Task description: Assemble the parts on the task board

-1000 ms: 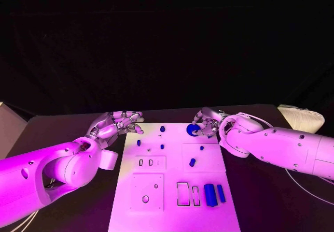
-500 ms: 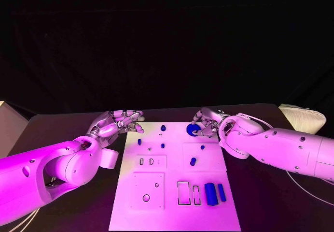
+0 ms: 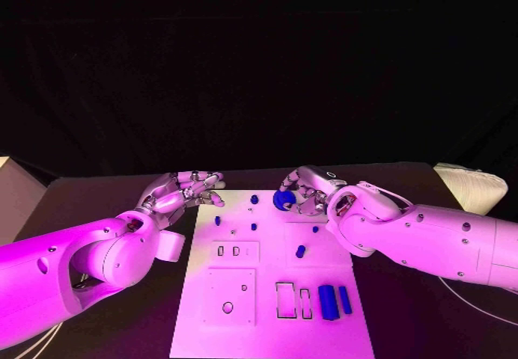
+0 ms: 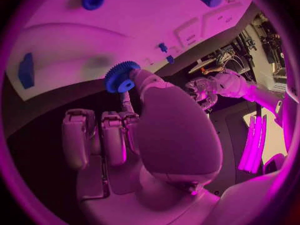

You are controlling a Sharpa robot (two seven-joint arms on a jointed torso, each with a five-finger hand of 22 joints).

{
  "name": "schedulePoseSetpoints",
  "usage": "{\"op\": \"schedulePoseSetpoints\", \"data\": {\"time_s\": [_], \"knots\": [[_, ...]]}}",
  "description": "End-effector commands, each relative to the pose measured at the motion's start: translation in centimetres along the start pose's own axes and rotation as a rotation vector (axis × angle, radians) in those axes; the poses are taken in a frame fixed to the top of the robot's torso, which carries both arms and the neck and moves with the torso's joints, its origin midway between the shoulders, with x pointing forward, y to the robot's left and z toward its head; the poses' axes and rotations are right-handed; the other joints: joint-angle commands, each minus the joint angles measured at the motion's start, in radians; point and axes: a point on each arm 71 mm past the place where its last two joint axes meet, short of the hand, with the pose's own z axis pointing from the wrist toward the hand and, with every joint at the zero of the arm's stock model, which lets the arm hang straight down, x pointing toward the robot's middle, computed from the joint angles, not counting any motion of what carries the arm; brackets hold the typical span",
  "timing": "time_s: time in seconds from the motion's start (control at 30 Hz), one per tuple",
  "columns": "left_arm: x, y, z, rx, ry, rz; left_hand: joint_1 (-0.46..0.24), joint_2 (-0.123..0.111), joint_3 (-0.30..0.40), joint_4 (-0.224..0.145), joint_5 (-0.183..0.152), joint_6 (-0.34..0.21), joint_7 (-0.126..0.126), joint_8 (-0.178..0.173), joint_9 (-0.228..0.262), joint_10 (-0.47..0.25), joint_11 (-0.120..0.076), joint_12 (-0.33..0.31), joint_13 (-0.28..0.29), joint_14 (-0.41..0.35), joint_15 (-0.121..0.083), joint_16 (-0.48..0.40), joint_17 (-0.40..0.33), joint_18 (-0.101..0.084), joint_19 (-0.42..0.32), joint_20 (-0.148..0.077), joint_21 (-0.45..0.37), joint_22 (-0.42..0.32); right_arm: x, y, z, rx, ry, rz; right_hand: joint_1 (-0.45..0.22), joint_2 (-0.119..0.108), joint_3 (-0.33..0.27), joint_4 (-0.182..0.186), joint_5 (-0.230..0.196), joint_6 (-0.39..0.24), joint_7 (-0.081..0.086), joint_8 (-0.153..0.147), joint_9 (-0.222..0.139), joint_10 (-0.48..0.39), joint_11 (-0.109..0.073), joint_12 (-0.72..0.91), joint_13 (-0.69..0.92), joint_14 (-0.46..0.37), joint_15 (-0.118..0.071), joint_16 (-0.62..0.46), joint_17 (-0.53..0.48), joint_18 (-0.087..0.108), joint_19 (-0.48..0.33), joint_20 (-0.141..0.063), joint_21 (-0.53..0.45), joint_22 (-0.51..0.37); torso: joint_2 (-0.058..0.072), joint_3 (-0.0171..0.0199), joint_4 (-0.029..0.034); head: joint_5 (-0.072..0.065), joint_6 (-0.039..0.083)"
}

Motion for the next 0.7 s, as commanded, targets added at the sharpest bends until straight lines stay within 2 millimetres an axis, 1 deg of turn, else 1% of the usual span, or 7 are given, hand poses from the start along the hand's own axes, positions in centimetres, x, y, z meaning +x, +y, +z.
{"op": "schedulePoseSetpoints", "data": {"time_s": [0.03,0.2,0.33,0.4,0.5,0.53,0.7], "knots": [[0.3,-0.1,0.1,0.006,0.023,-0.008,-0.006,0.005,0.003,-0.002,0.003,-0.001,0.006,-0.004,-0.001,-0.005,0.004,-0.005,-0.001,-0.008,0.001,0.003,0.001,0.0,-0.004,0.0,0.006,0.001,0.0,2.1,0.2,-0.089,-0.061,-0.012,-0.006,-0.004,0.008,0.001,0.001,0.039,-0.018,0.004,0.003,0.102,-0.007,0.007,0.258,0.104,-0.007,0.004,0.263,-0.016,0.049,-0.007,0.006,0.171,0.0,-0.0002,-0.0012,0.002,0.004],[0.4,-0.1,0.1,0.006,0.028,-0.01,-0.006,0.005,0.004,-0.002,0.003,-0.001,0.006,-0.005,-0.001,-0.005,0.004,-0.005,-0.001,-0.008,0.001,0.004,0.001,0.0,-0.005,0.0,0.007,0.002,0.9,4.6,0.7,-0.145,-0.055,-0.013,-0.01,-0.007,0.013,0.0,-0.003,0.039,-0.017,0.004,0.003,0.101,-0.007,0.006,0.258,0.104,-0.007,0.004,0.263,-0.016,0.048,-0.007,0.005,0.171,0.002,0.0,0.0003,0.002,0.008],[0.5,-0.1,0.1,0.005,0.028,-0.01,-0.006,0.005,0.004,-0.002,0.003,-0.001,0.006,-0.005,-0.001,-0.005,0.004,-0.005,-0.001,-0.008,0.001,0.004,0.001,0.0,-0.005,0.0,0.007,0.002,1.5,5.7,1.1,-0.162,-0.05,-0.025,-0.014,-0.008,0.019,-0.002,-0.009,0.04,-0.017,0.005,0.003,0.101,-0.007,0.006,0.257,0.104,-0.007,0.004,0.263,-0.016,0.048,-0.007,0.005,0.171,0.002,-0.001,0.0018,0.002,0.008],[0.5,-0.1,0.1,0.005,0.028,-0.01,-0.006,0.005,0.004,-0.002,0.003,-0.001,0.006,-0.005,-0.001,-0.005,0.004,-0.005,-0.001,-0.008,0.001,0.004,0.001,0.0,-0.005,0.0,0.007,0.002,1.8,6.1,1.3,-0.165,-0.048,-0.031,-0.014,-0.008,0.019,-0.002,-0.009,0.04,-0.017,0.005,0.003,0.101,-0.007,0.006,0.257,0.104,-0.007,0.004,0.263,-0.016,0.048,-0.007,0.005,0.171,0.002,-0.0017,0.002,0.002,0.008],[0.5,-0.1,0.1,0.005,0.028,-0.01,-0.006,0.005,0.004,-0.002,0.003,-0.001,0.006,-0.005,-0.001,-0.005,0.004,-0.005,-0.001,-0.008,0.001,0.004,0.001,0.0,-0.005,0.0,0.007,0.002,2.3,6.3,1.6,-0.163,-0.044,-0.038,-0.016,-0.009,0.022,-0.003,-0.012,0.041,-0.017,0.005,0.003,0.101,-0.007,0.006,0.257,0.104,-0.007,0.004,0.263,-0.016,0.048,-0.007,0.005,0.171,0.003,-0.0015,0.0009,0.004,0.009],[0.5,-0.1,0.1,0.005,0.028,-0.01,-0.006,0.005,0.004,-0.002,0.003,-0.001,0.006,-0.005,-0.001,-0.005,0.004,-0.005,-0.001,-0.008,0.001,0.004,0.001,0.0,-0.005,0.0,0.007,0.002,2.5,6.3,1.7,-0.161,-0.042,-0.04,-0.016,-0.009,0.022,-0.003,-0.012,0.041,-0.017,0.005,0.003,0.101,-0.007,0.006,0.257,0.104,-0.007,0.004,0.263,-0.016,0.048,-0.007,0.005,0.171,0.004,-0.0007,0.0004,0.005,0.008],[0.6,0.0,0.2,0.005,0.031,-0.011,-0.006,0.005,0.004,-0.002,0.003,-0.001,0.006,-0.005,-0.001,-0.005,0.004,-0.005,-0.001,-0.008,0.001,0.004,0.001,0.0,-0.005,0.0,0.007,0.002,3.5,6.2,2.1,-0.149,-0.027,-0.051,-0.016,-0.01,0.023,-0.004,-0.013,0.04,-0.018,0.005,0.003,0.1,-0.007,0.005,0.256,0.104,-0.007,0.004,0.263,-0.016,0.048,-0.007,0.004,0.17,0.006,-0.0001,0.0016,0.005,0.005]]}}
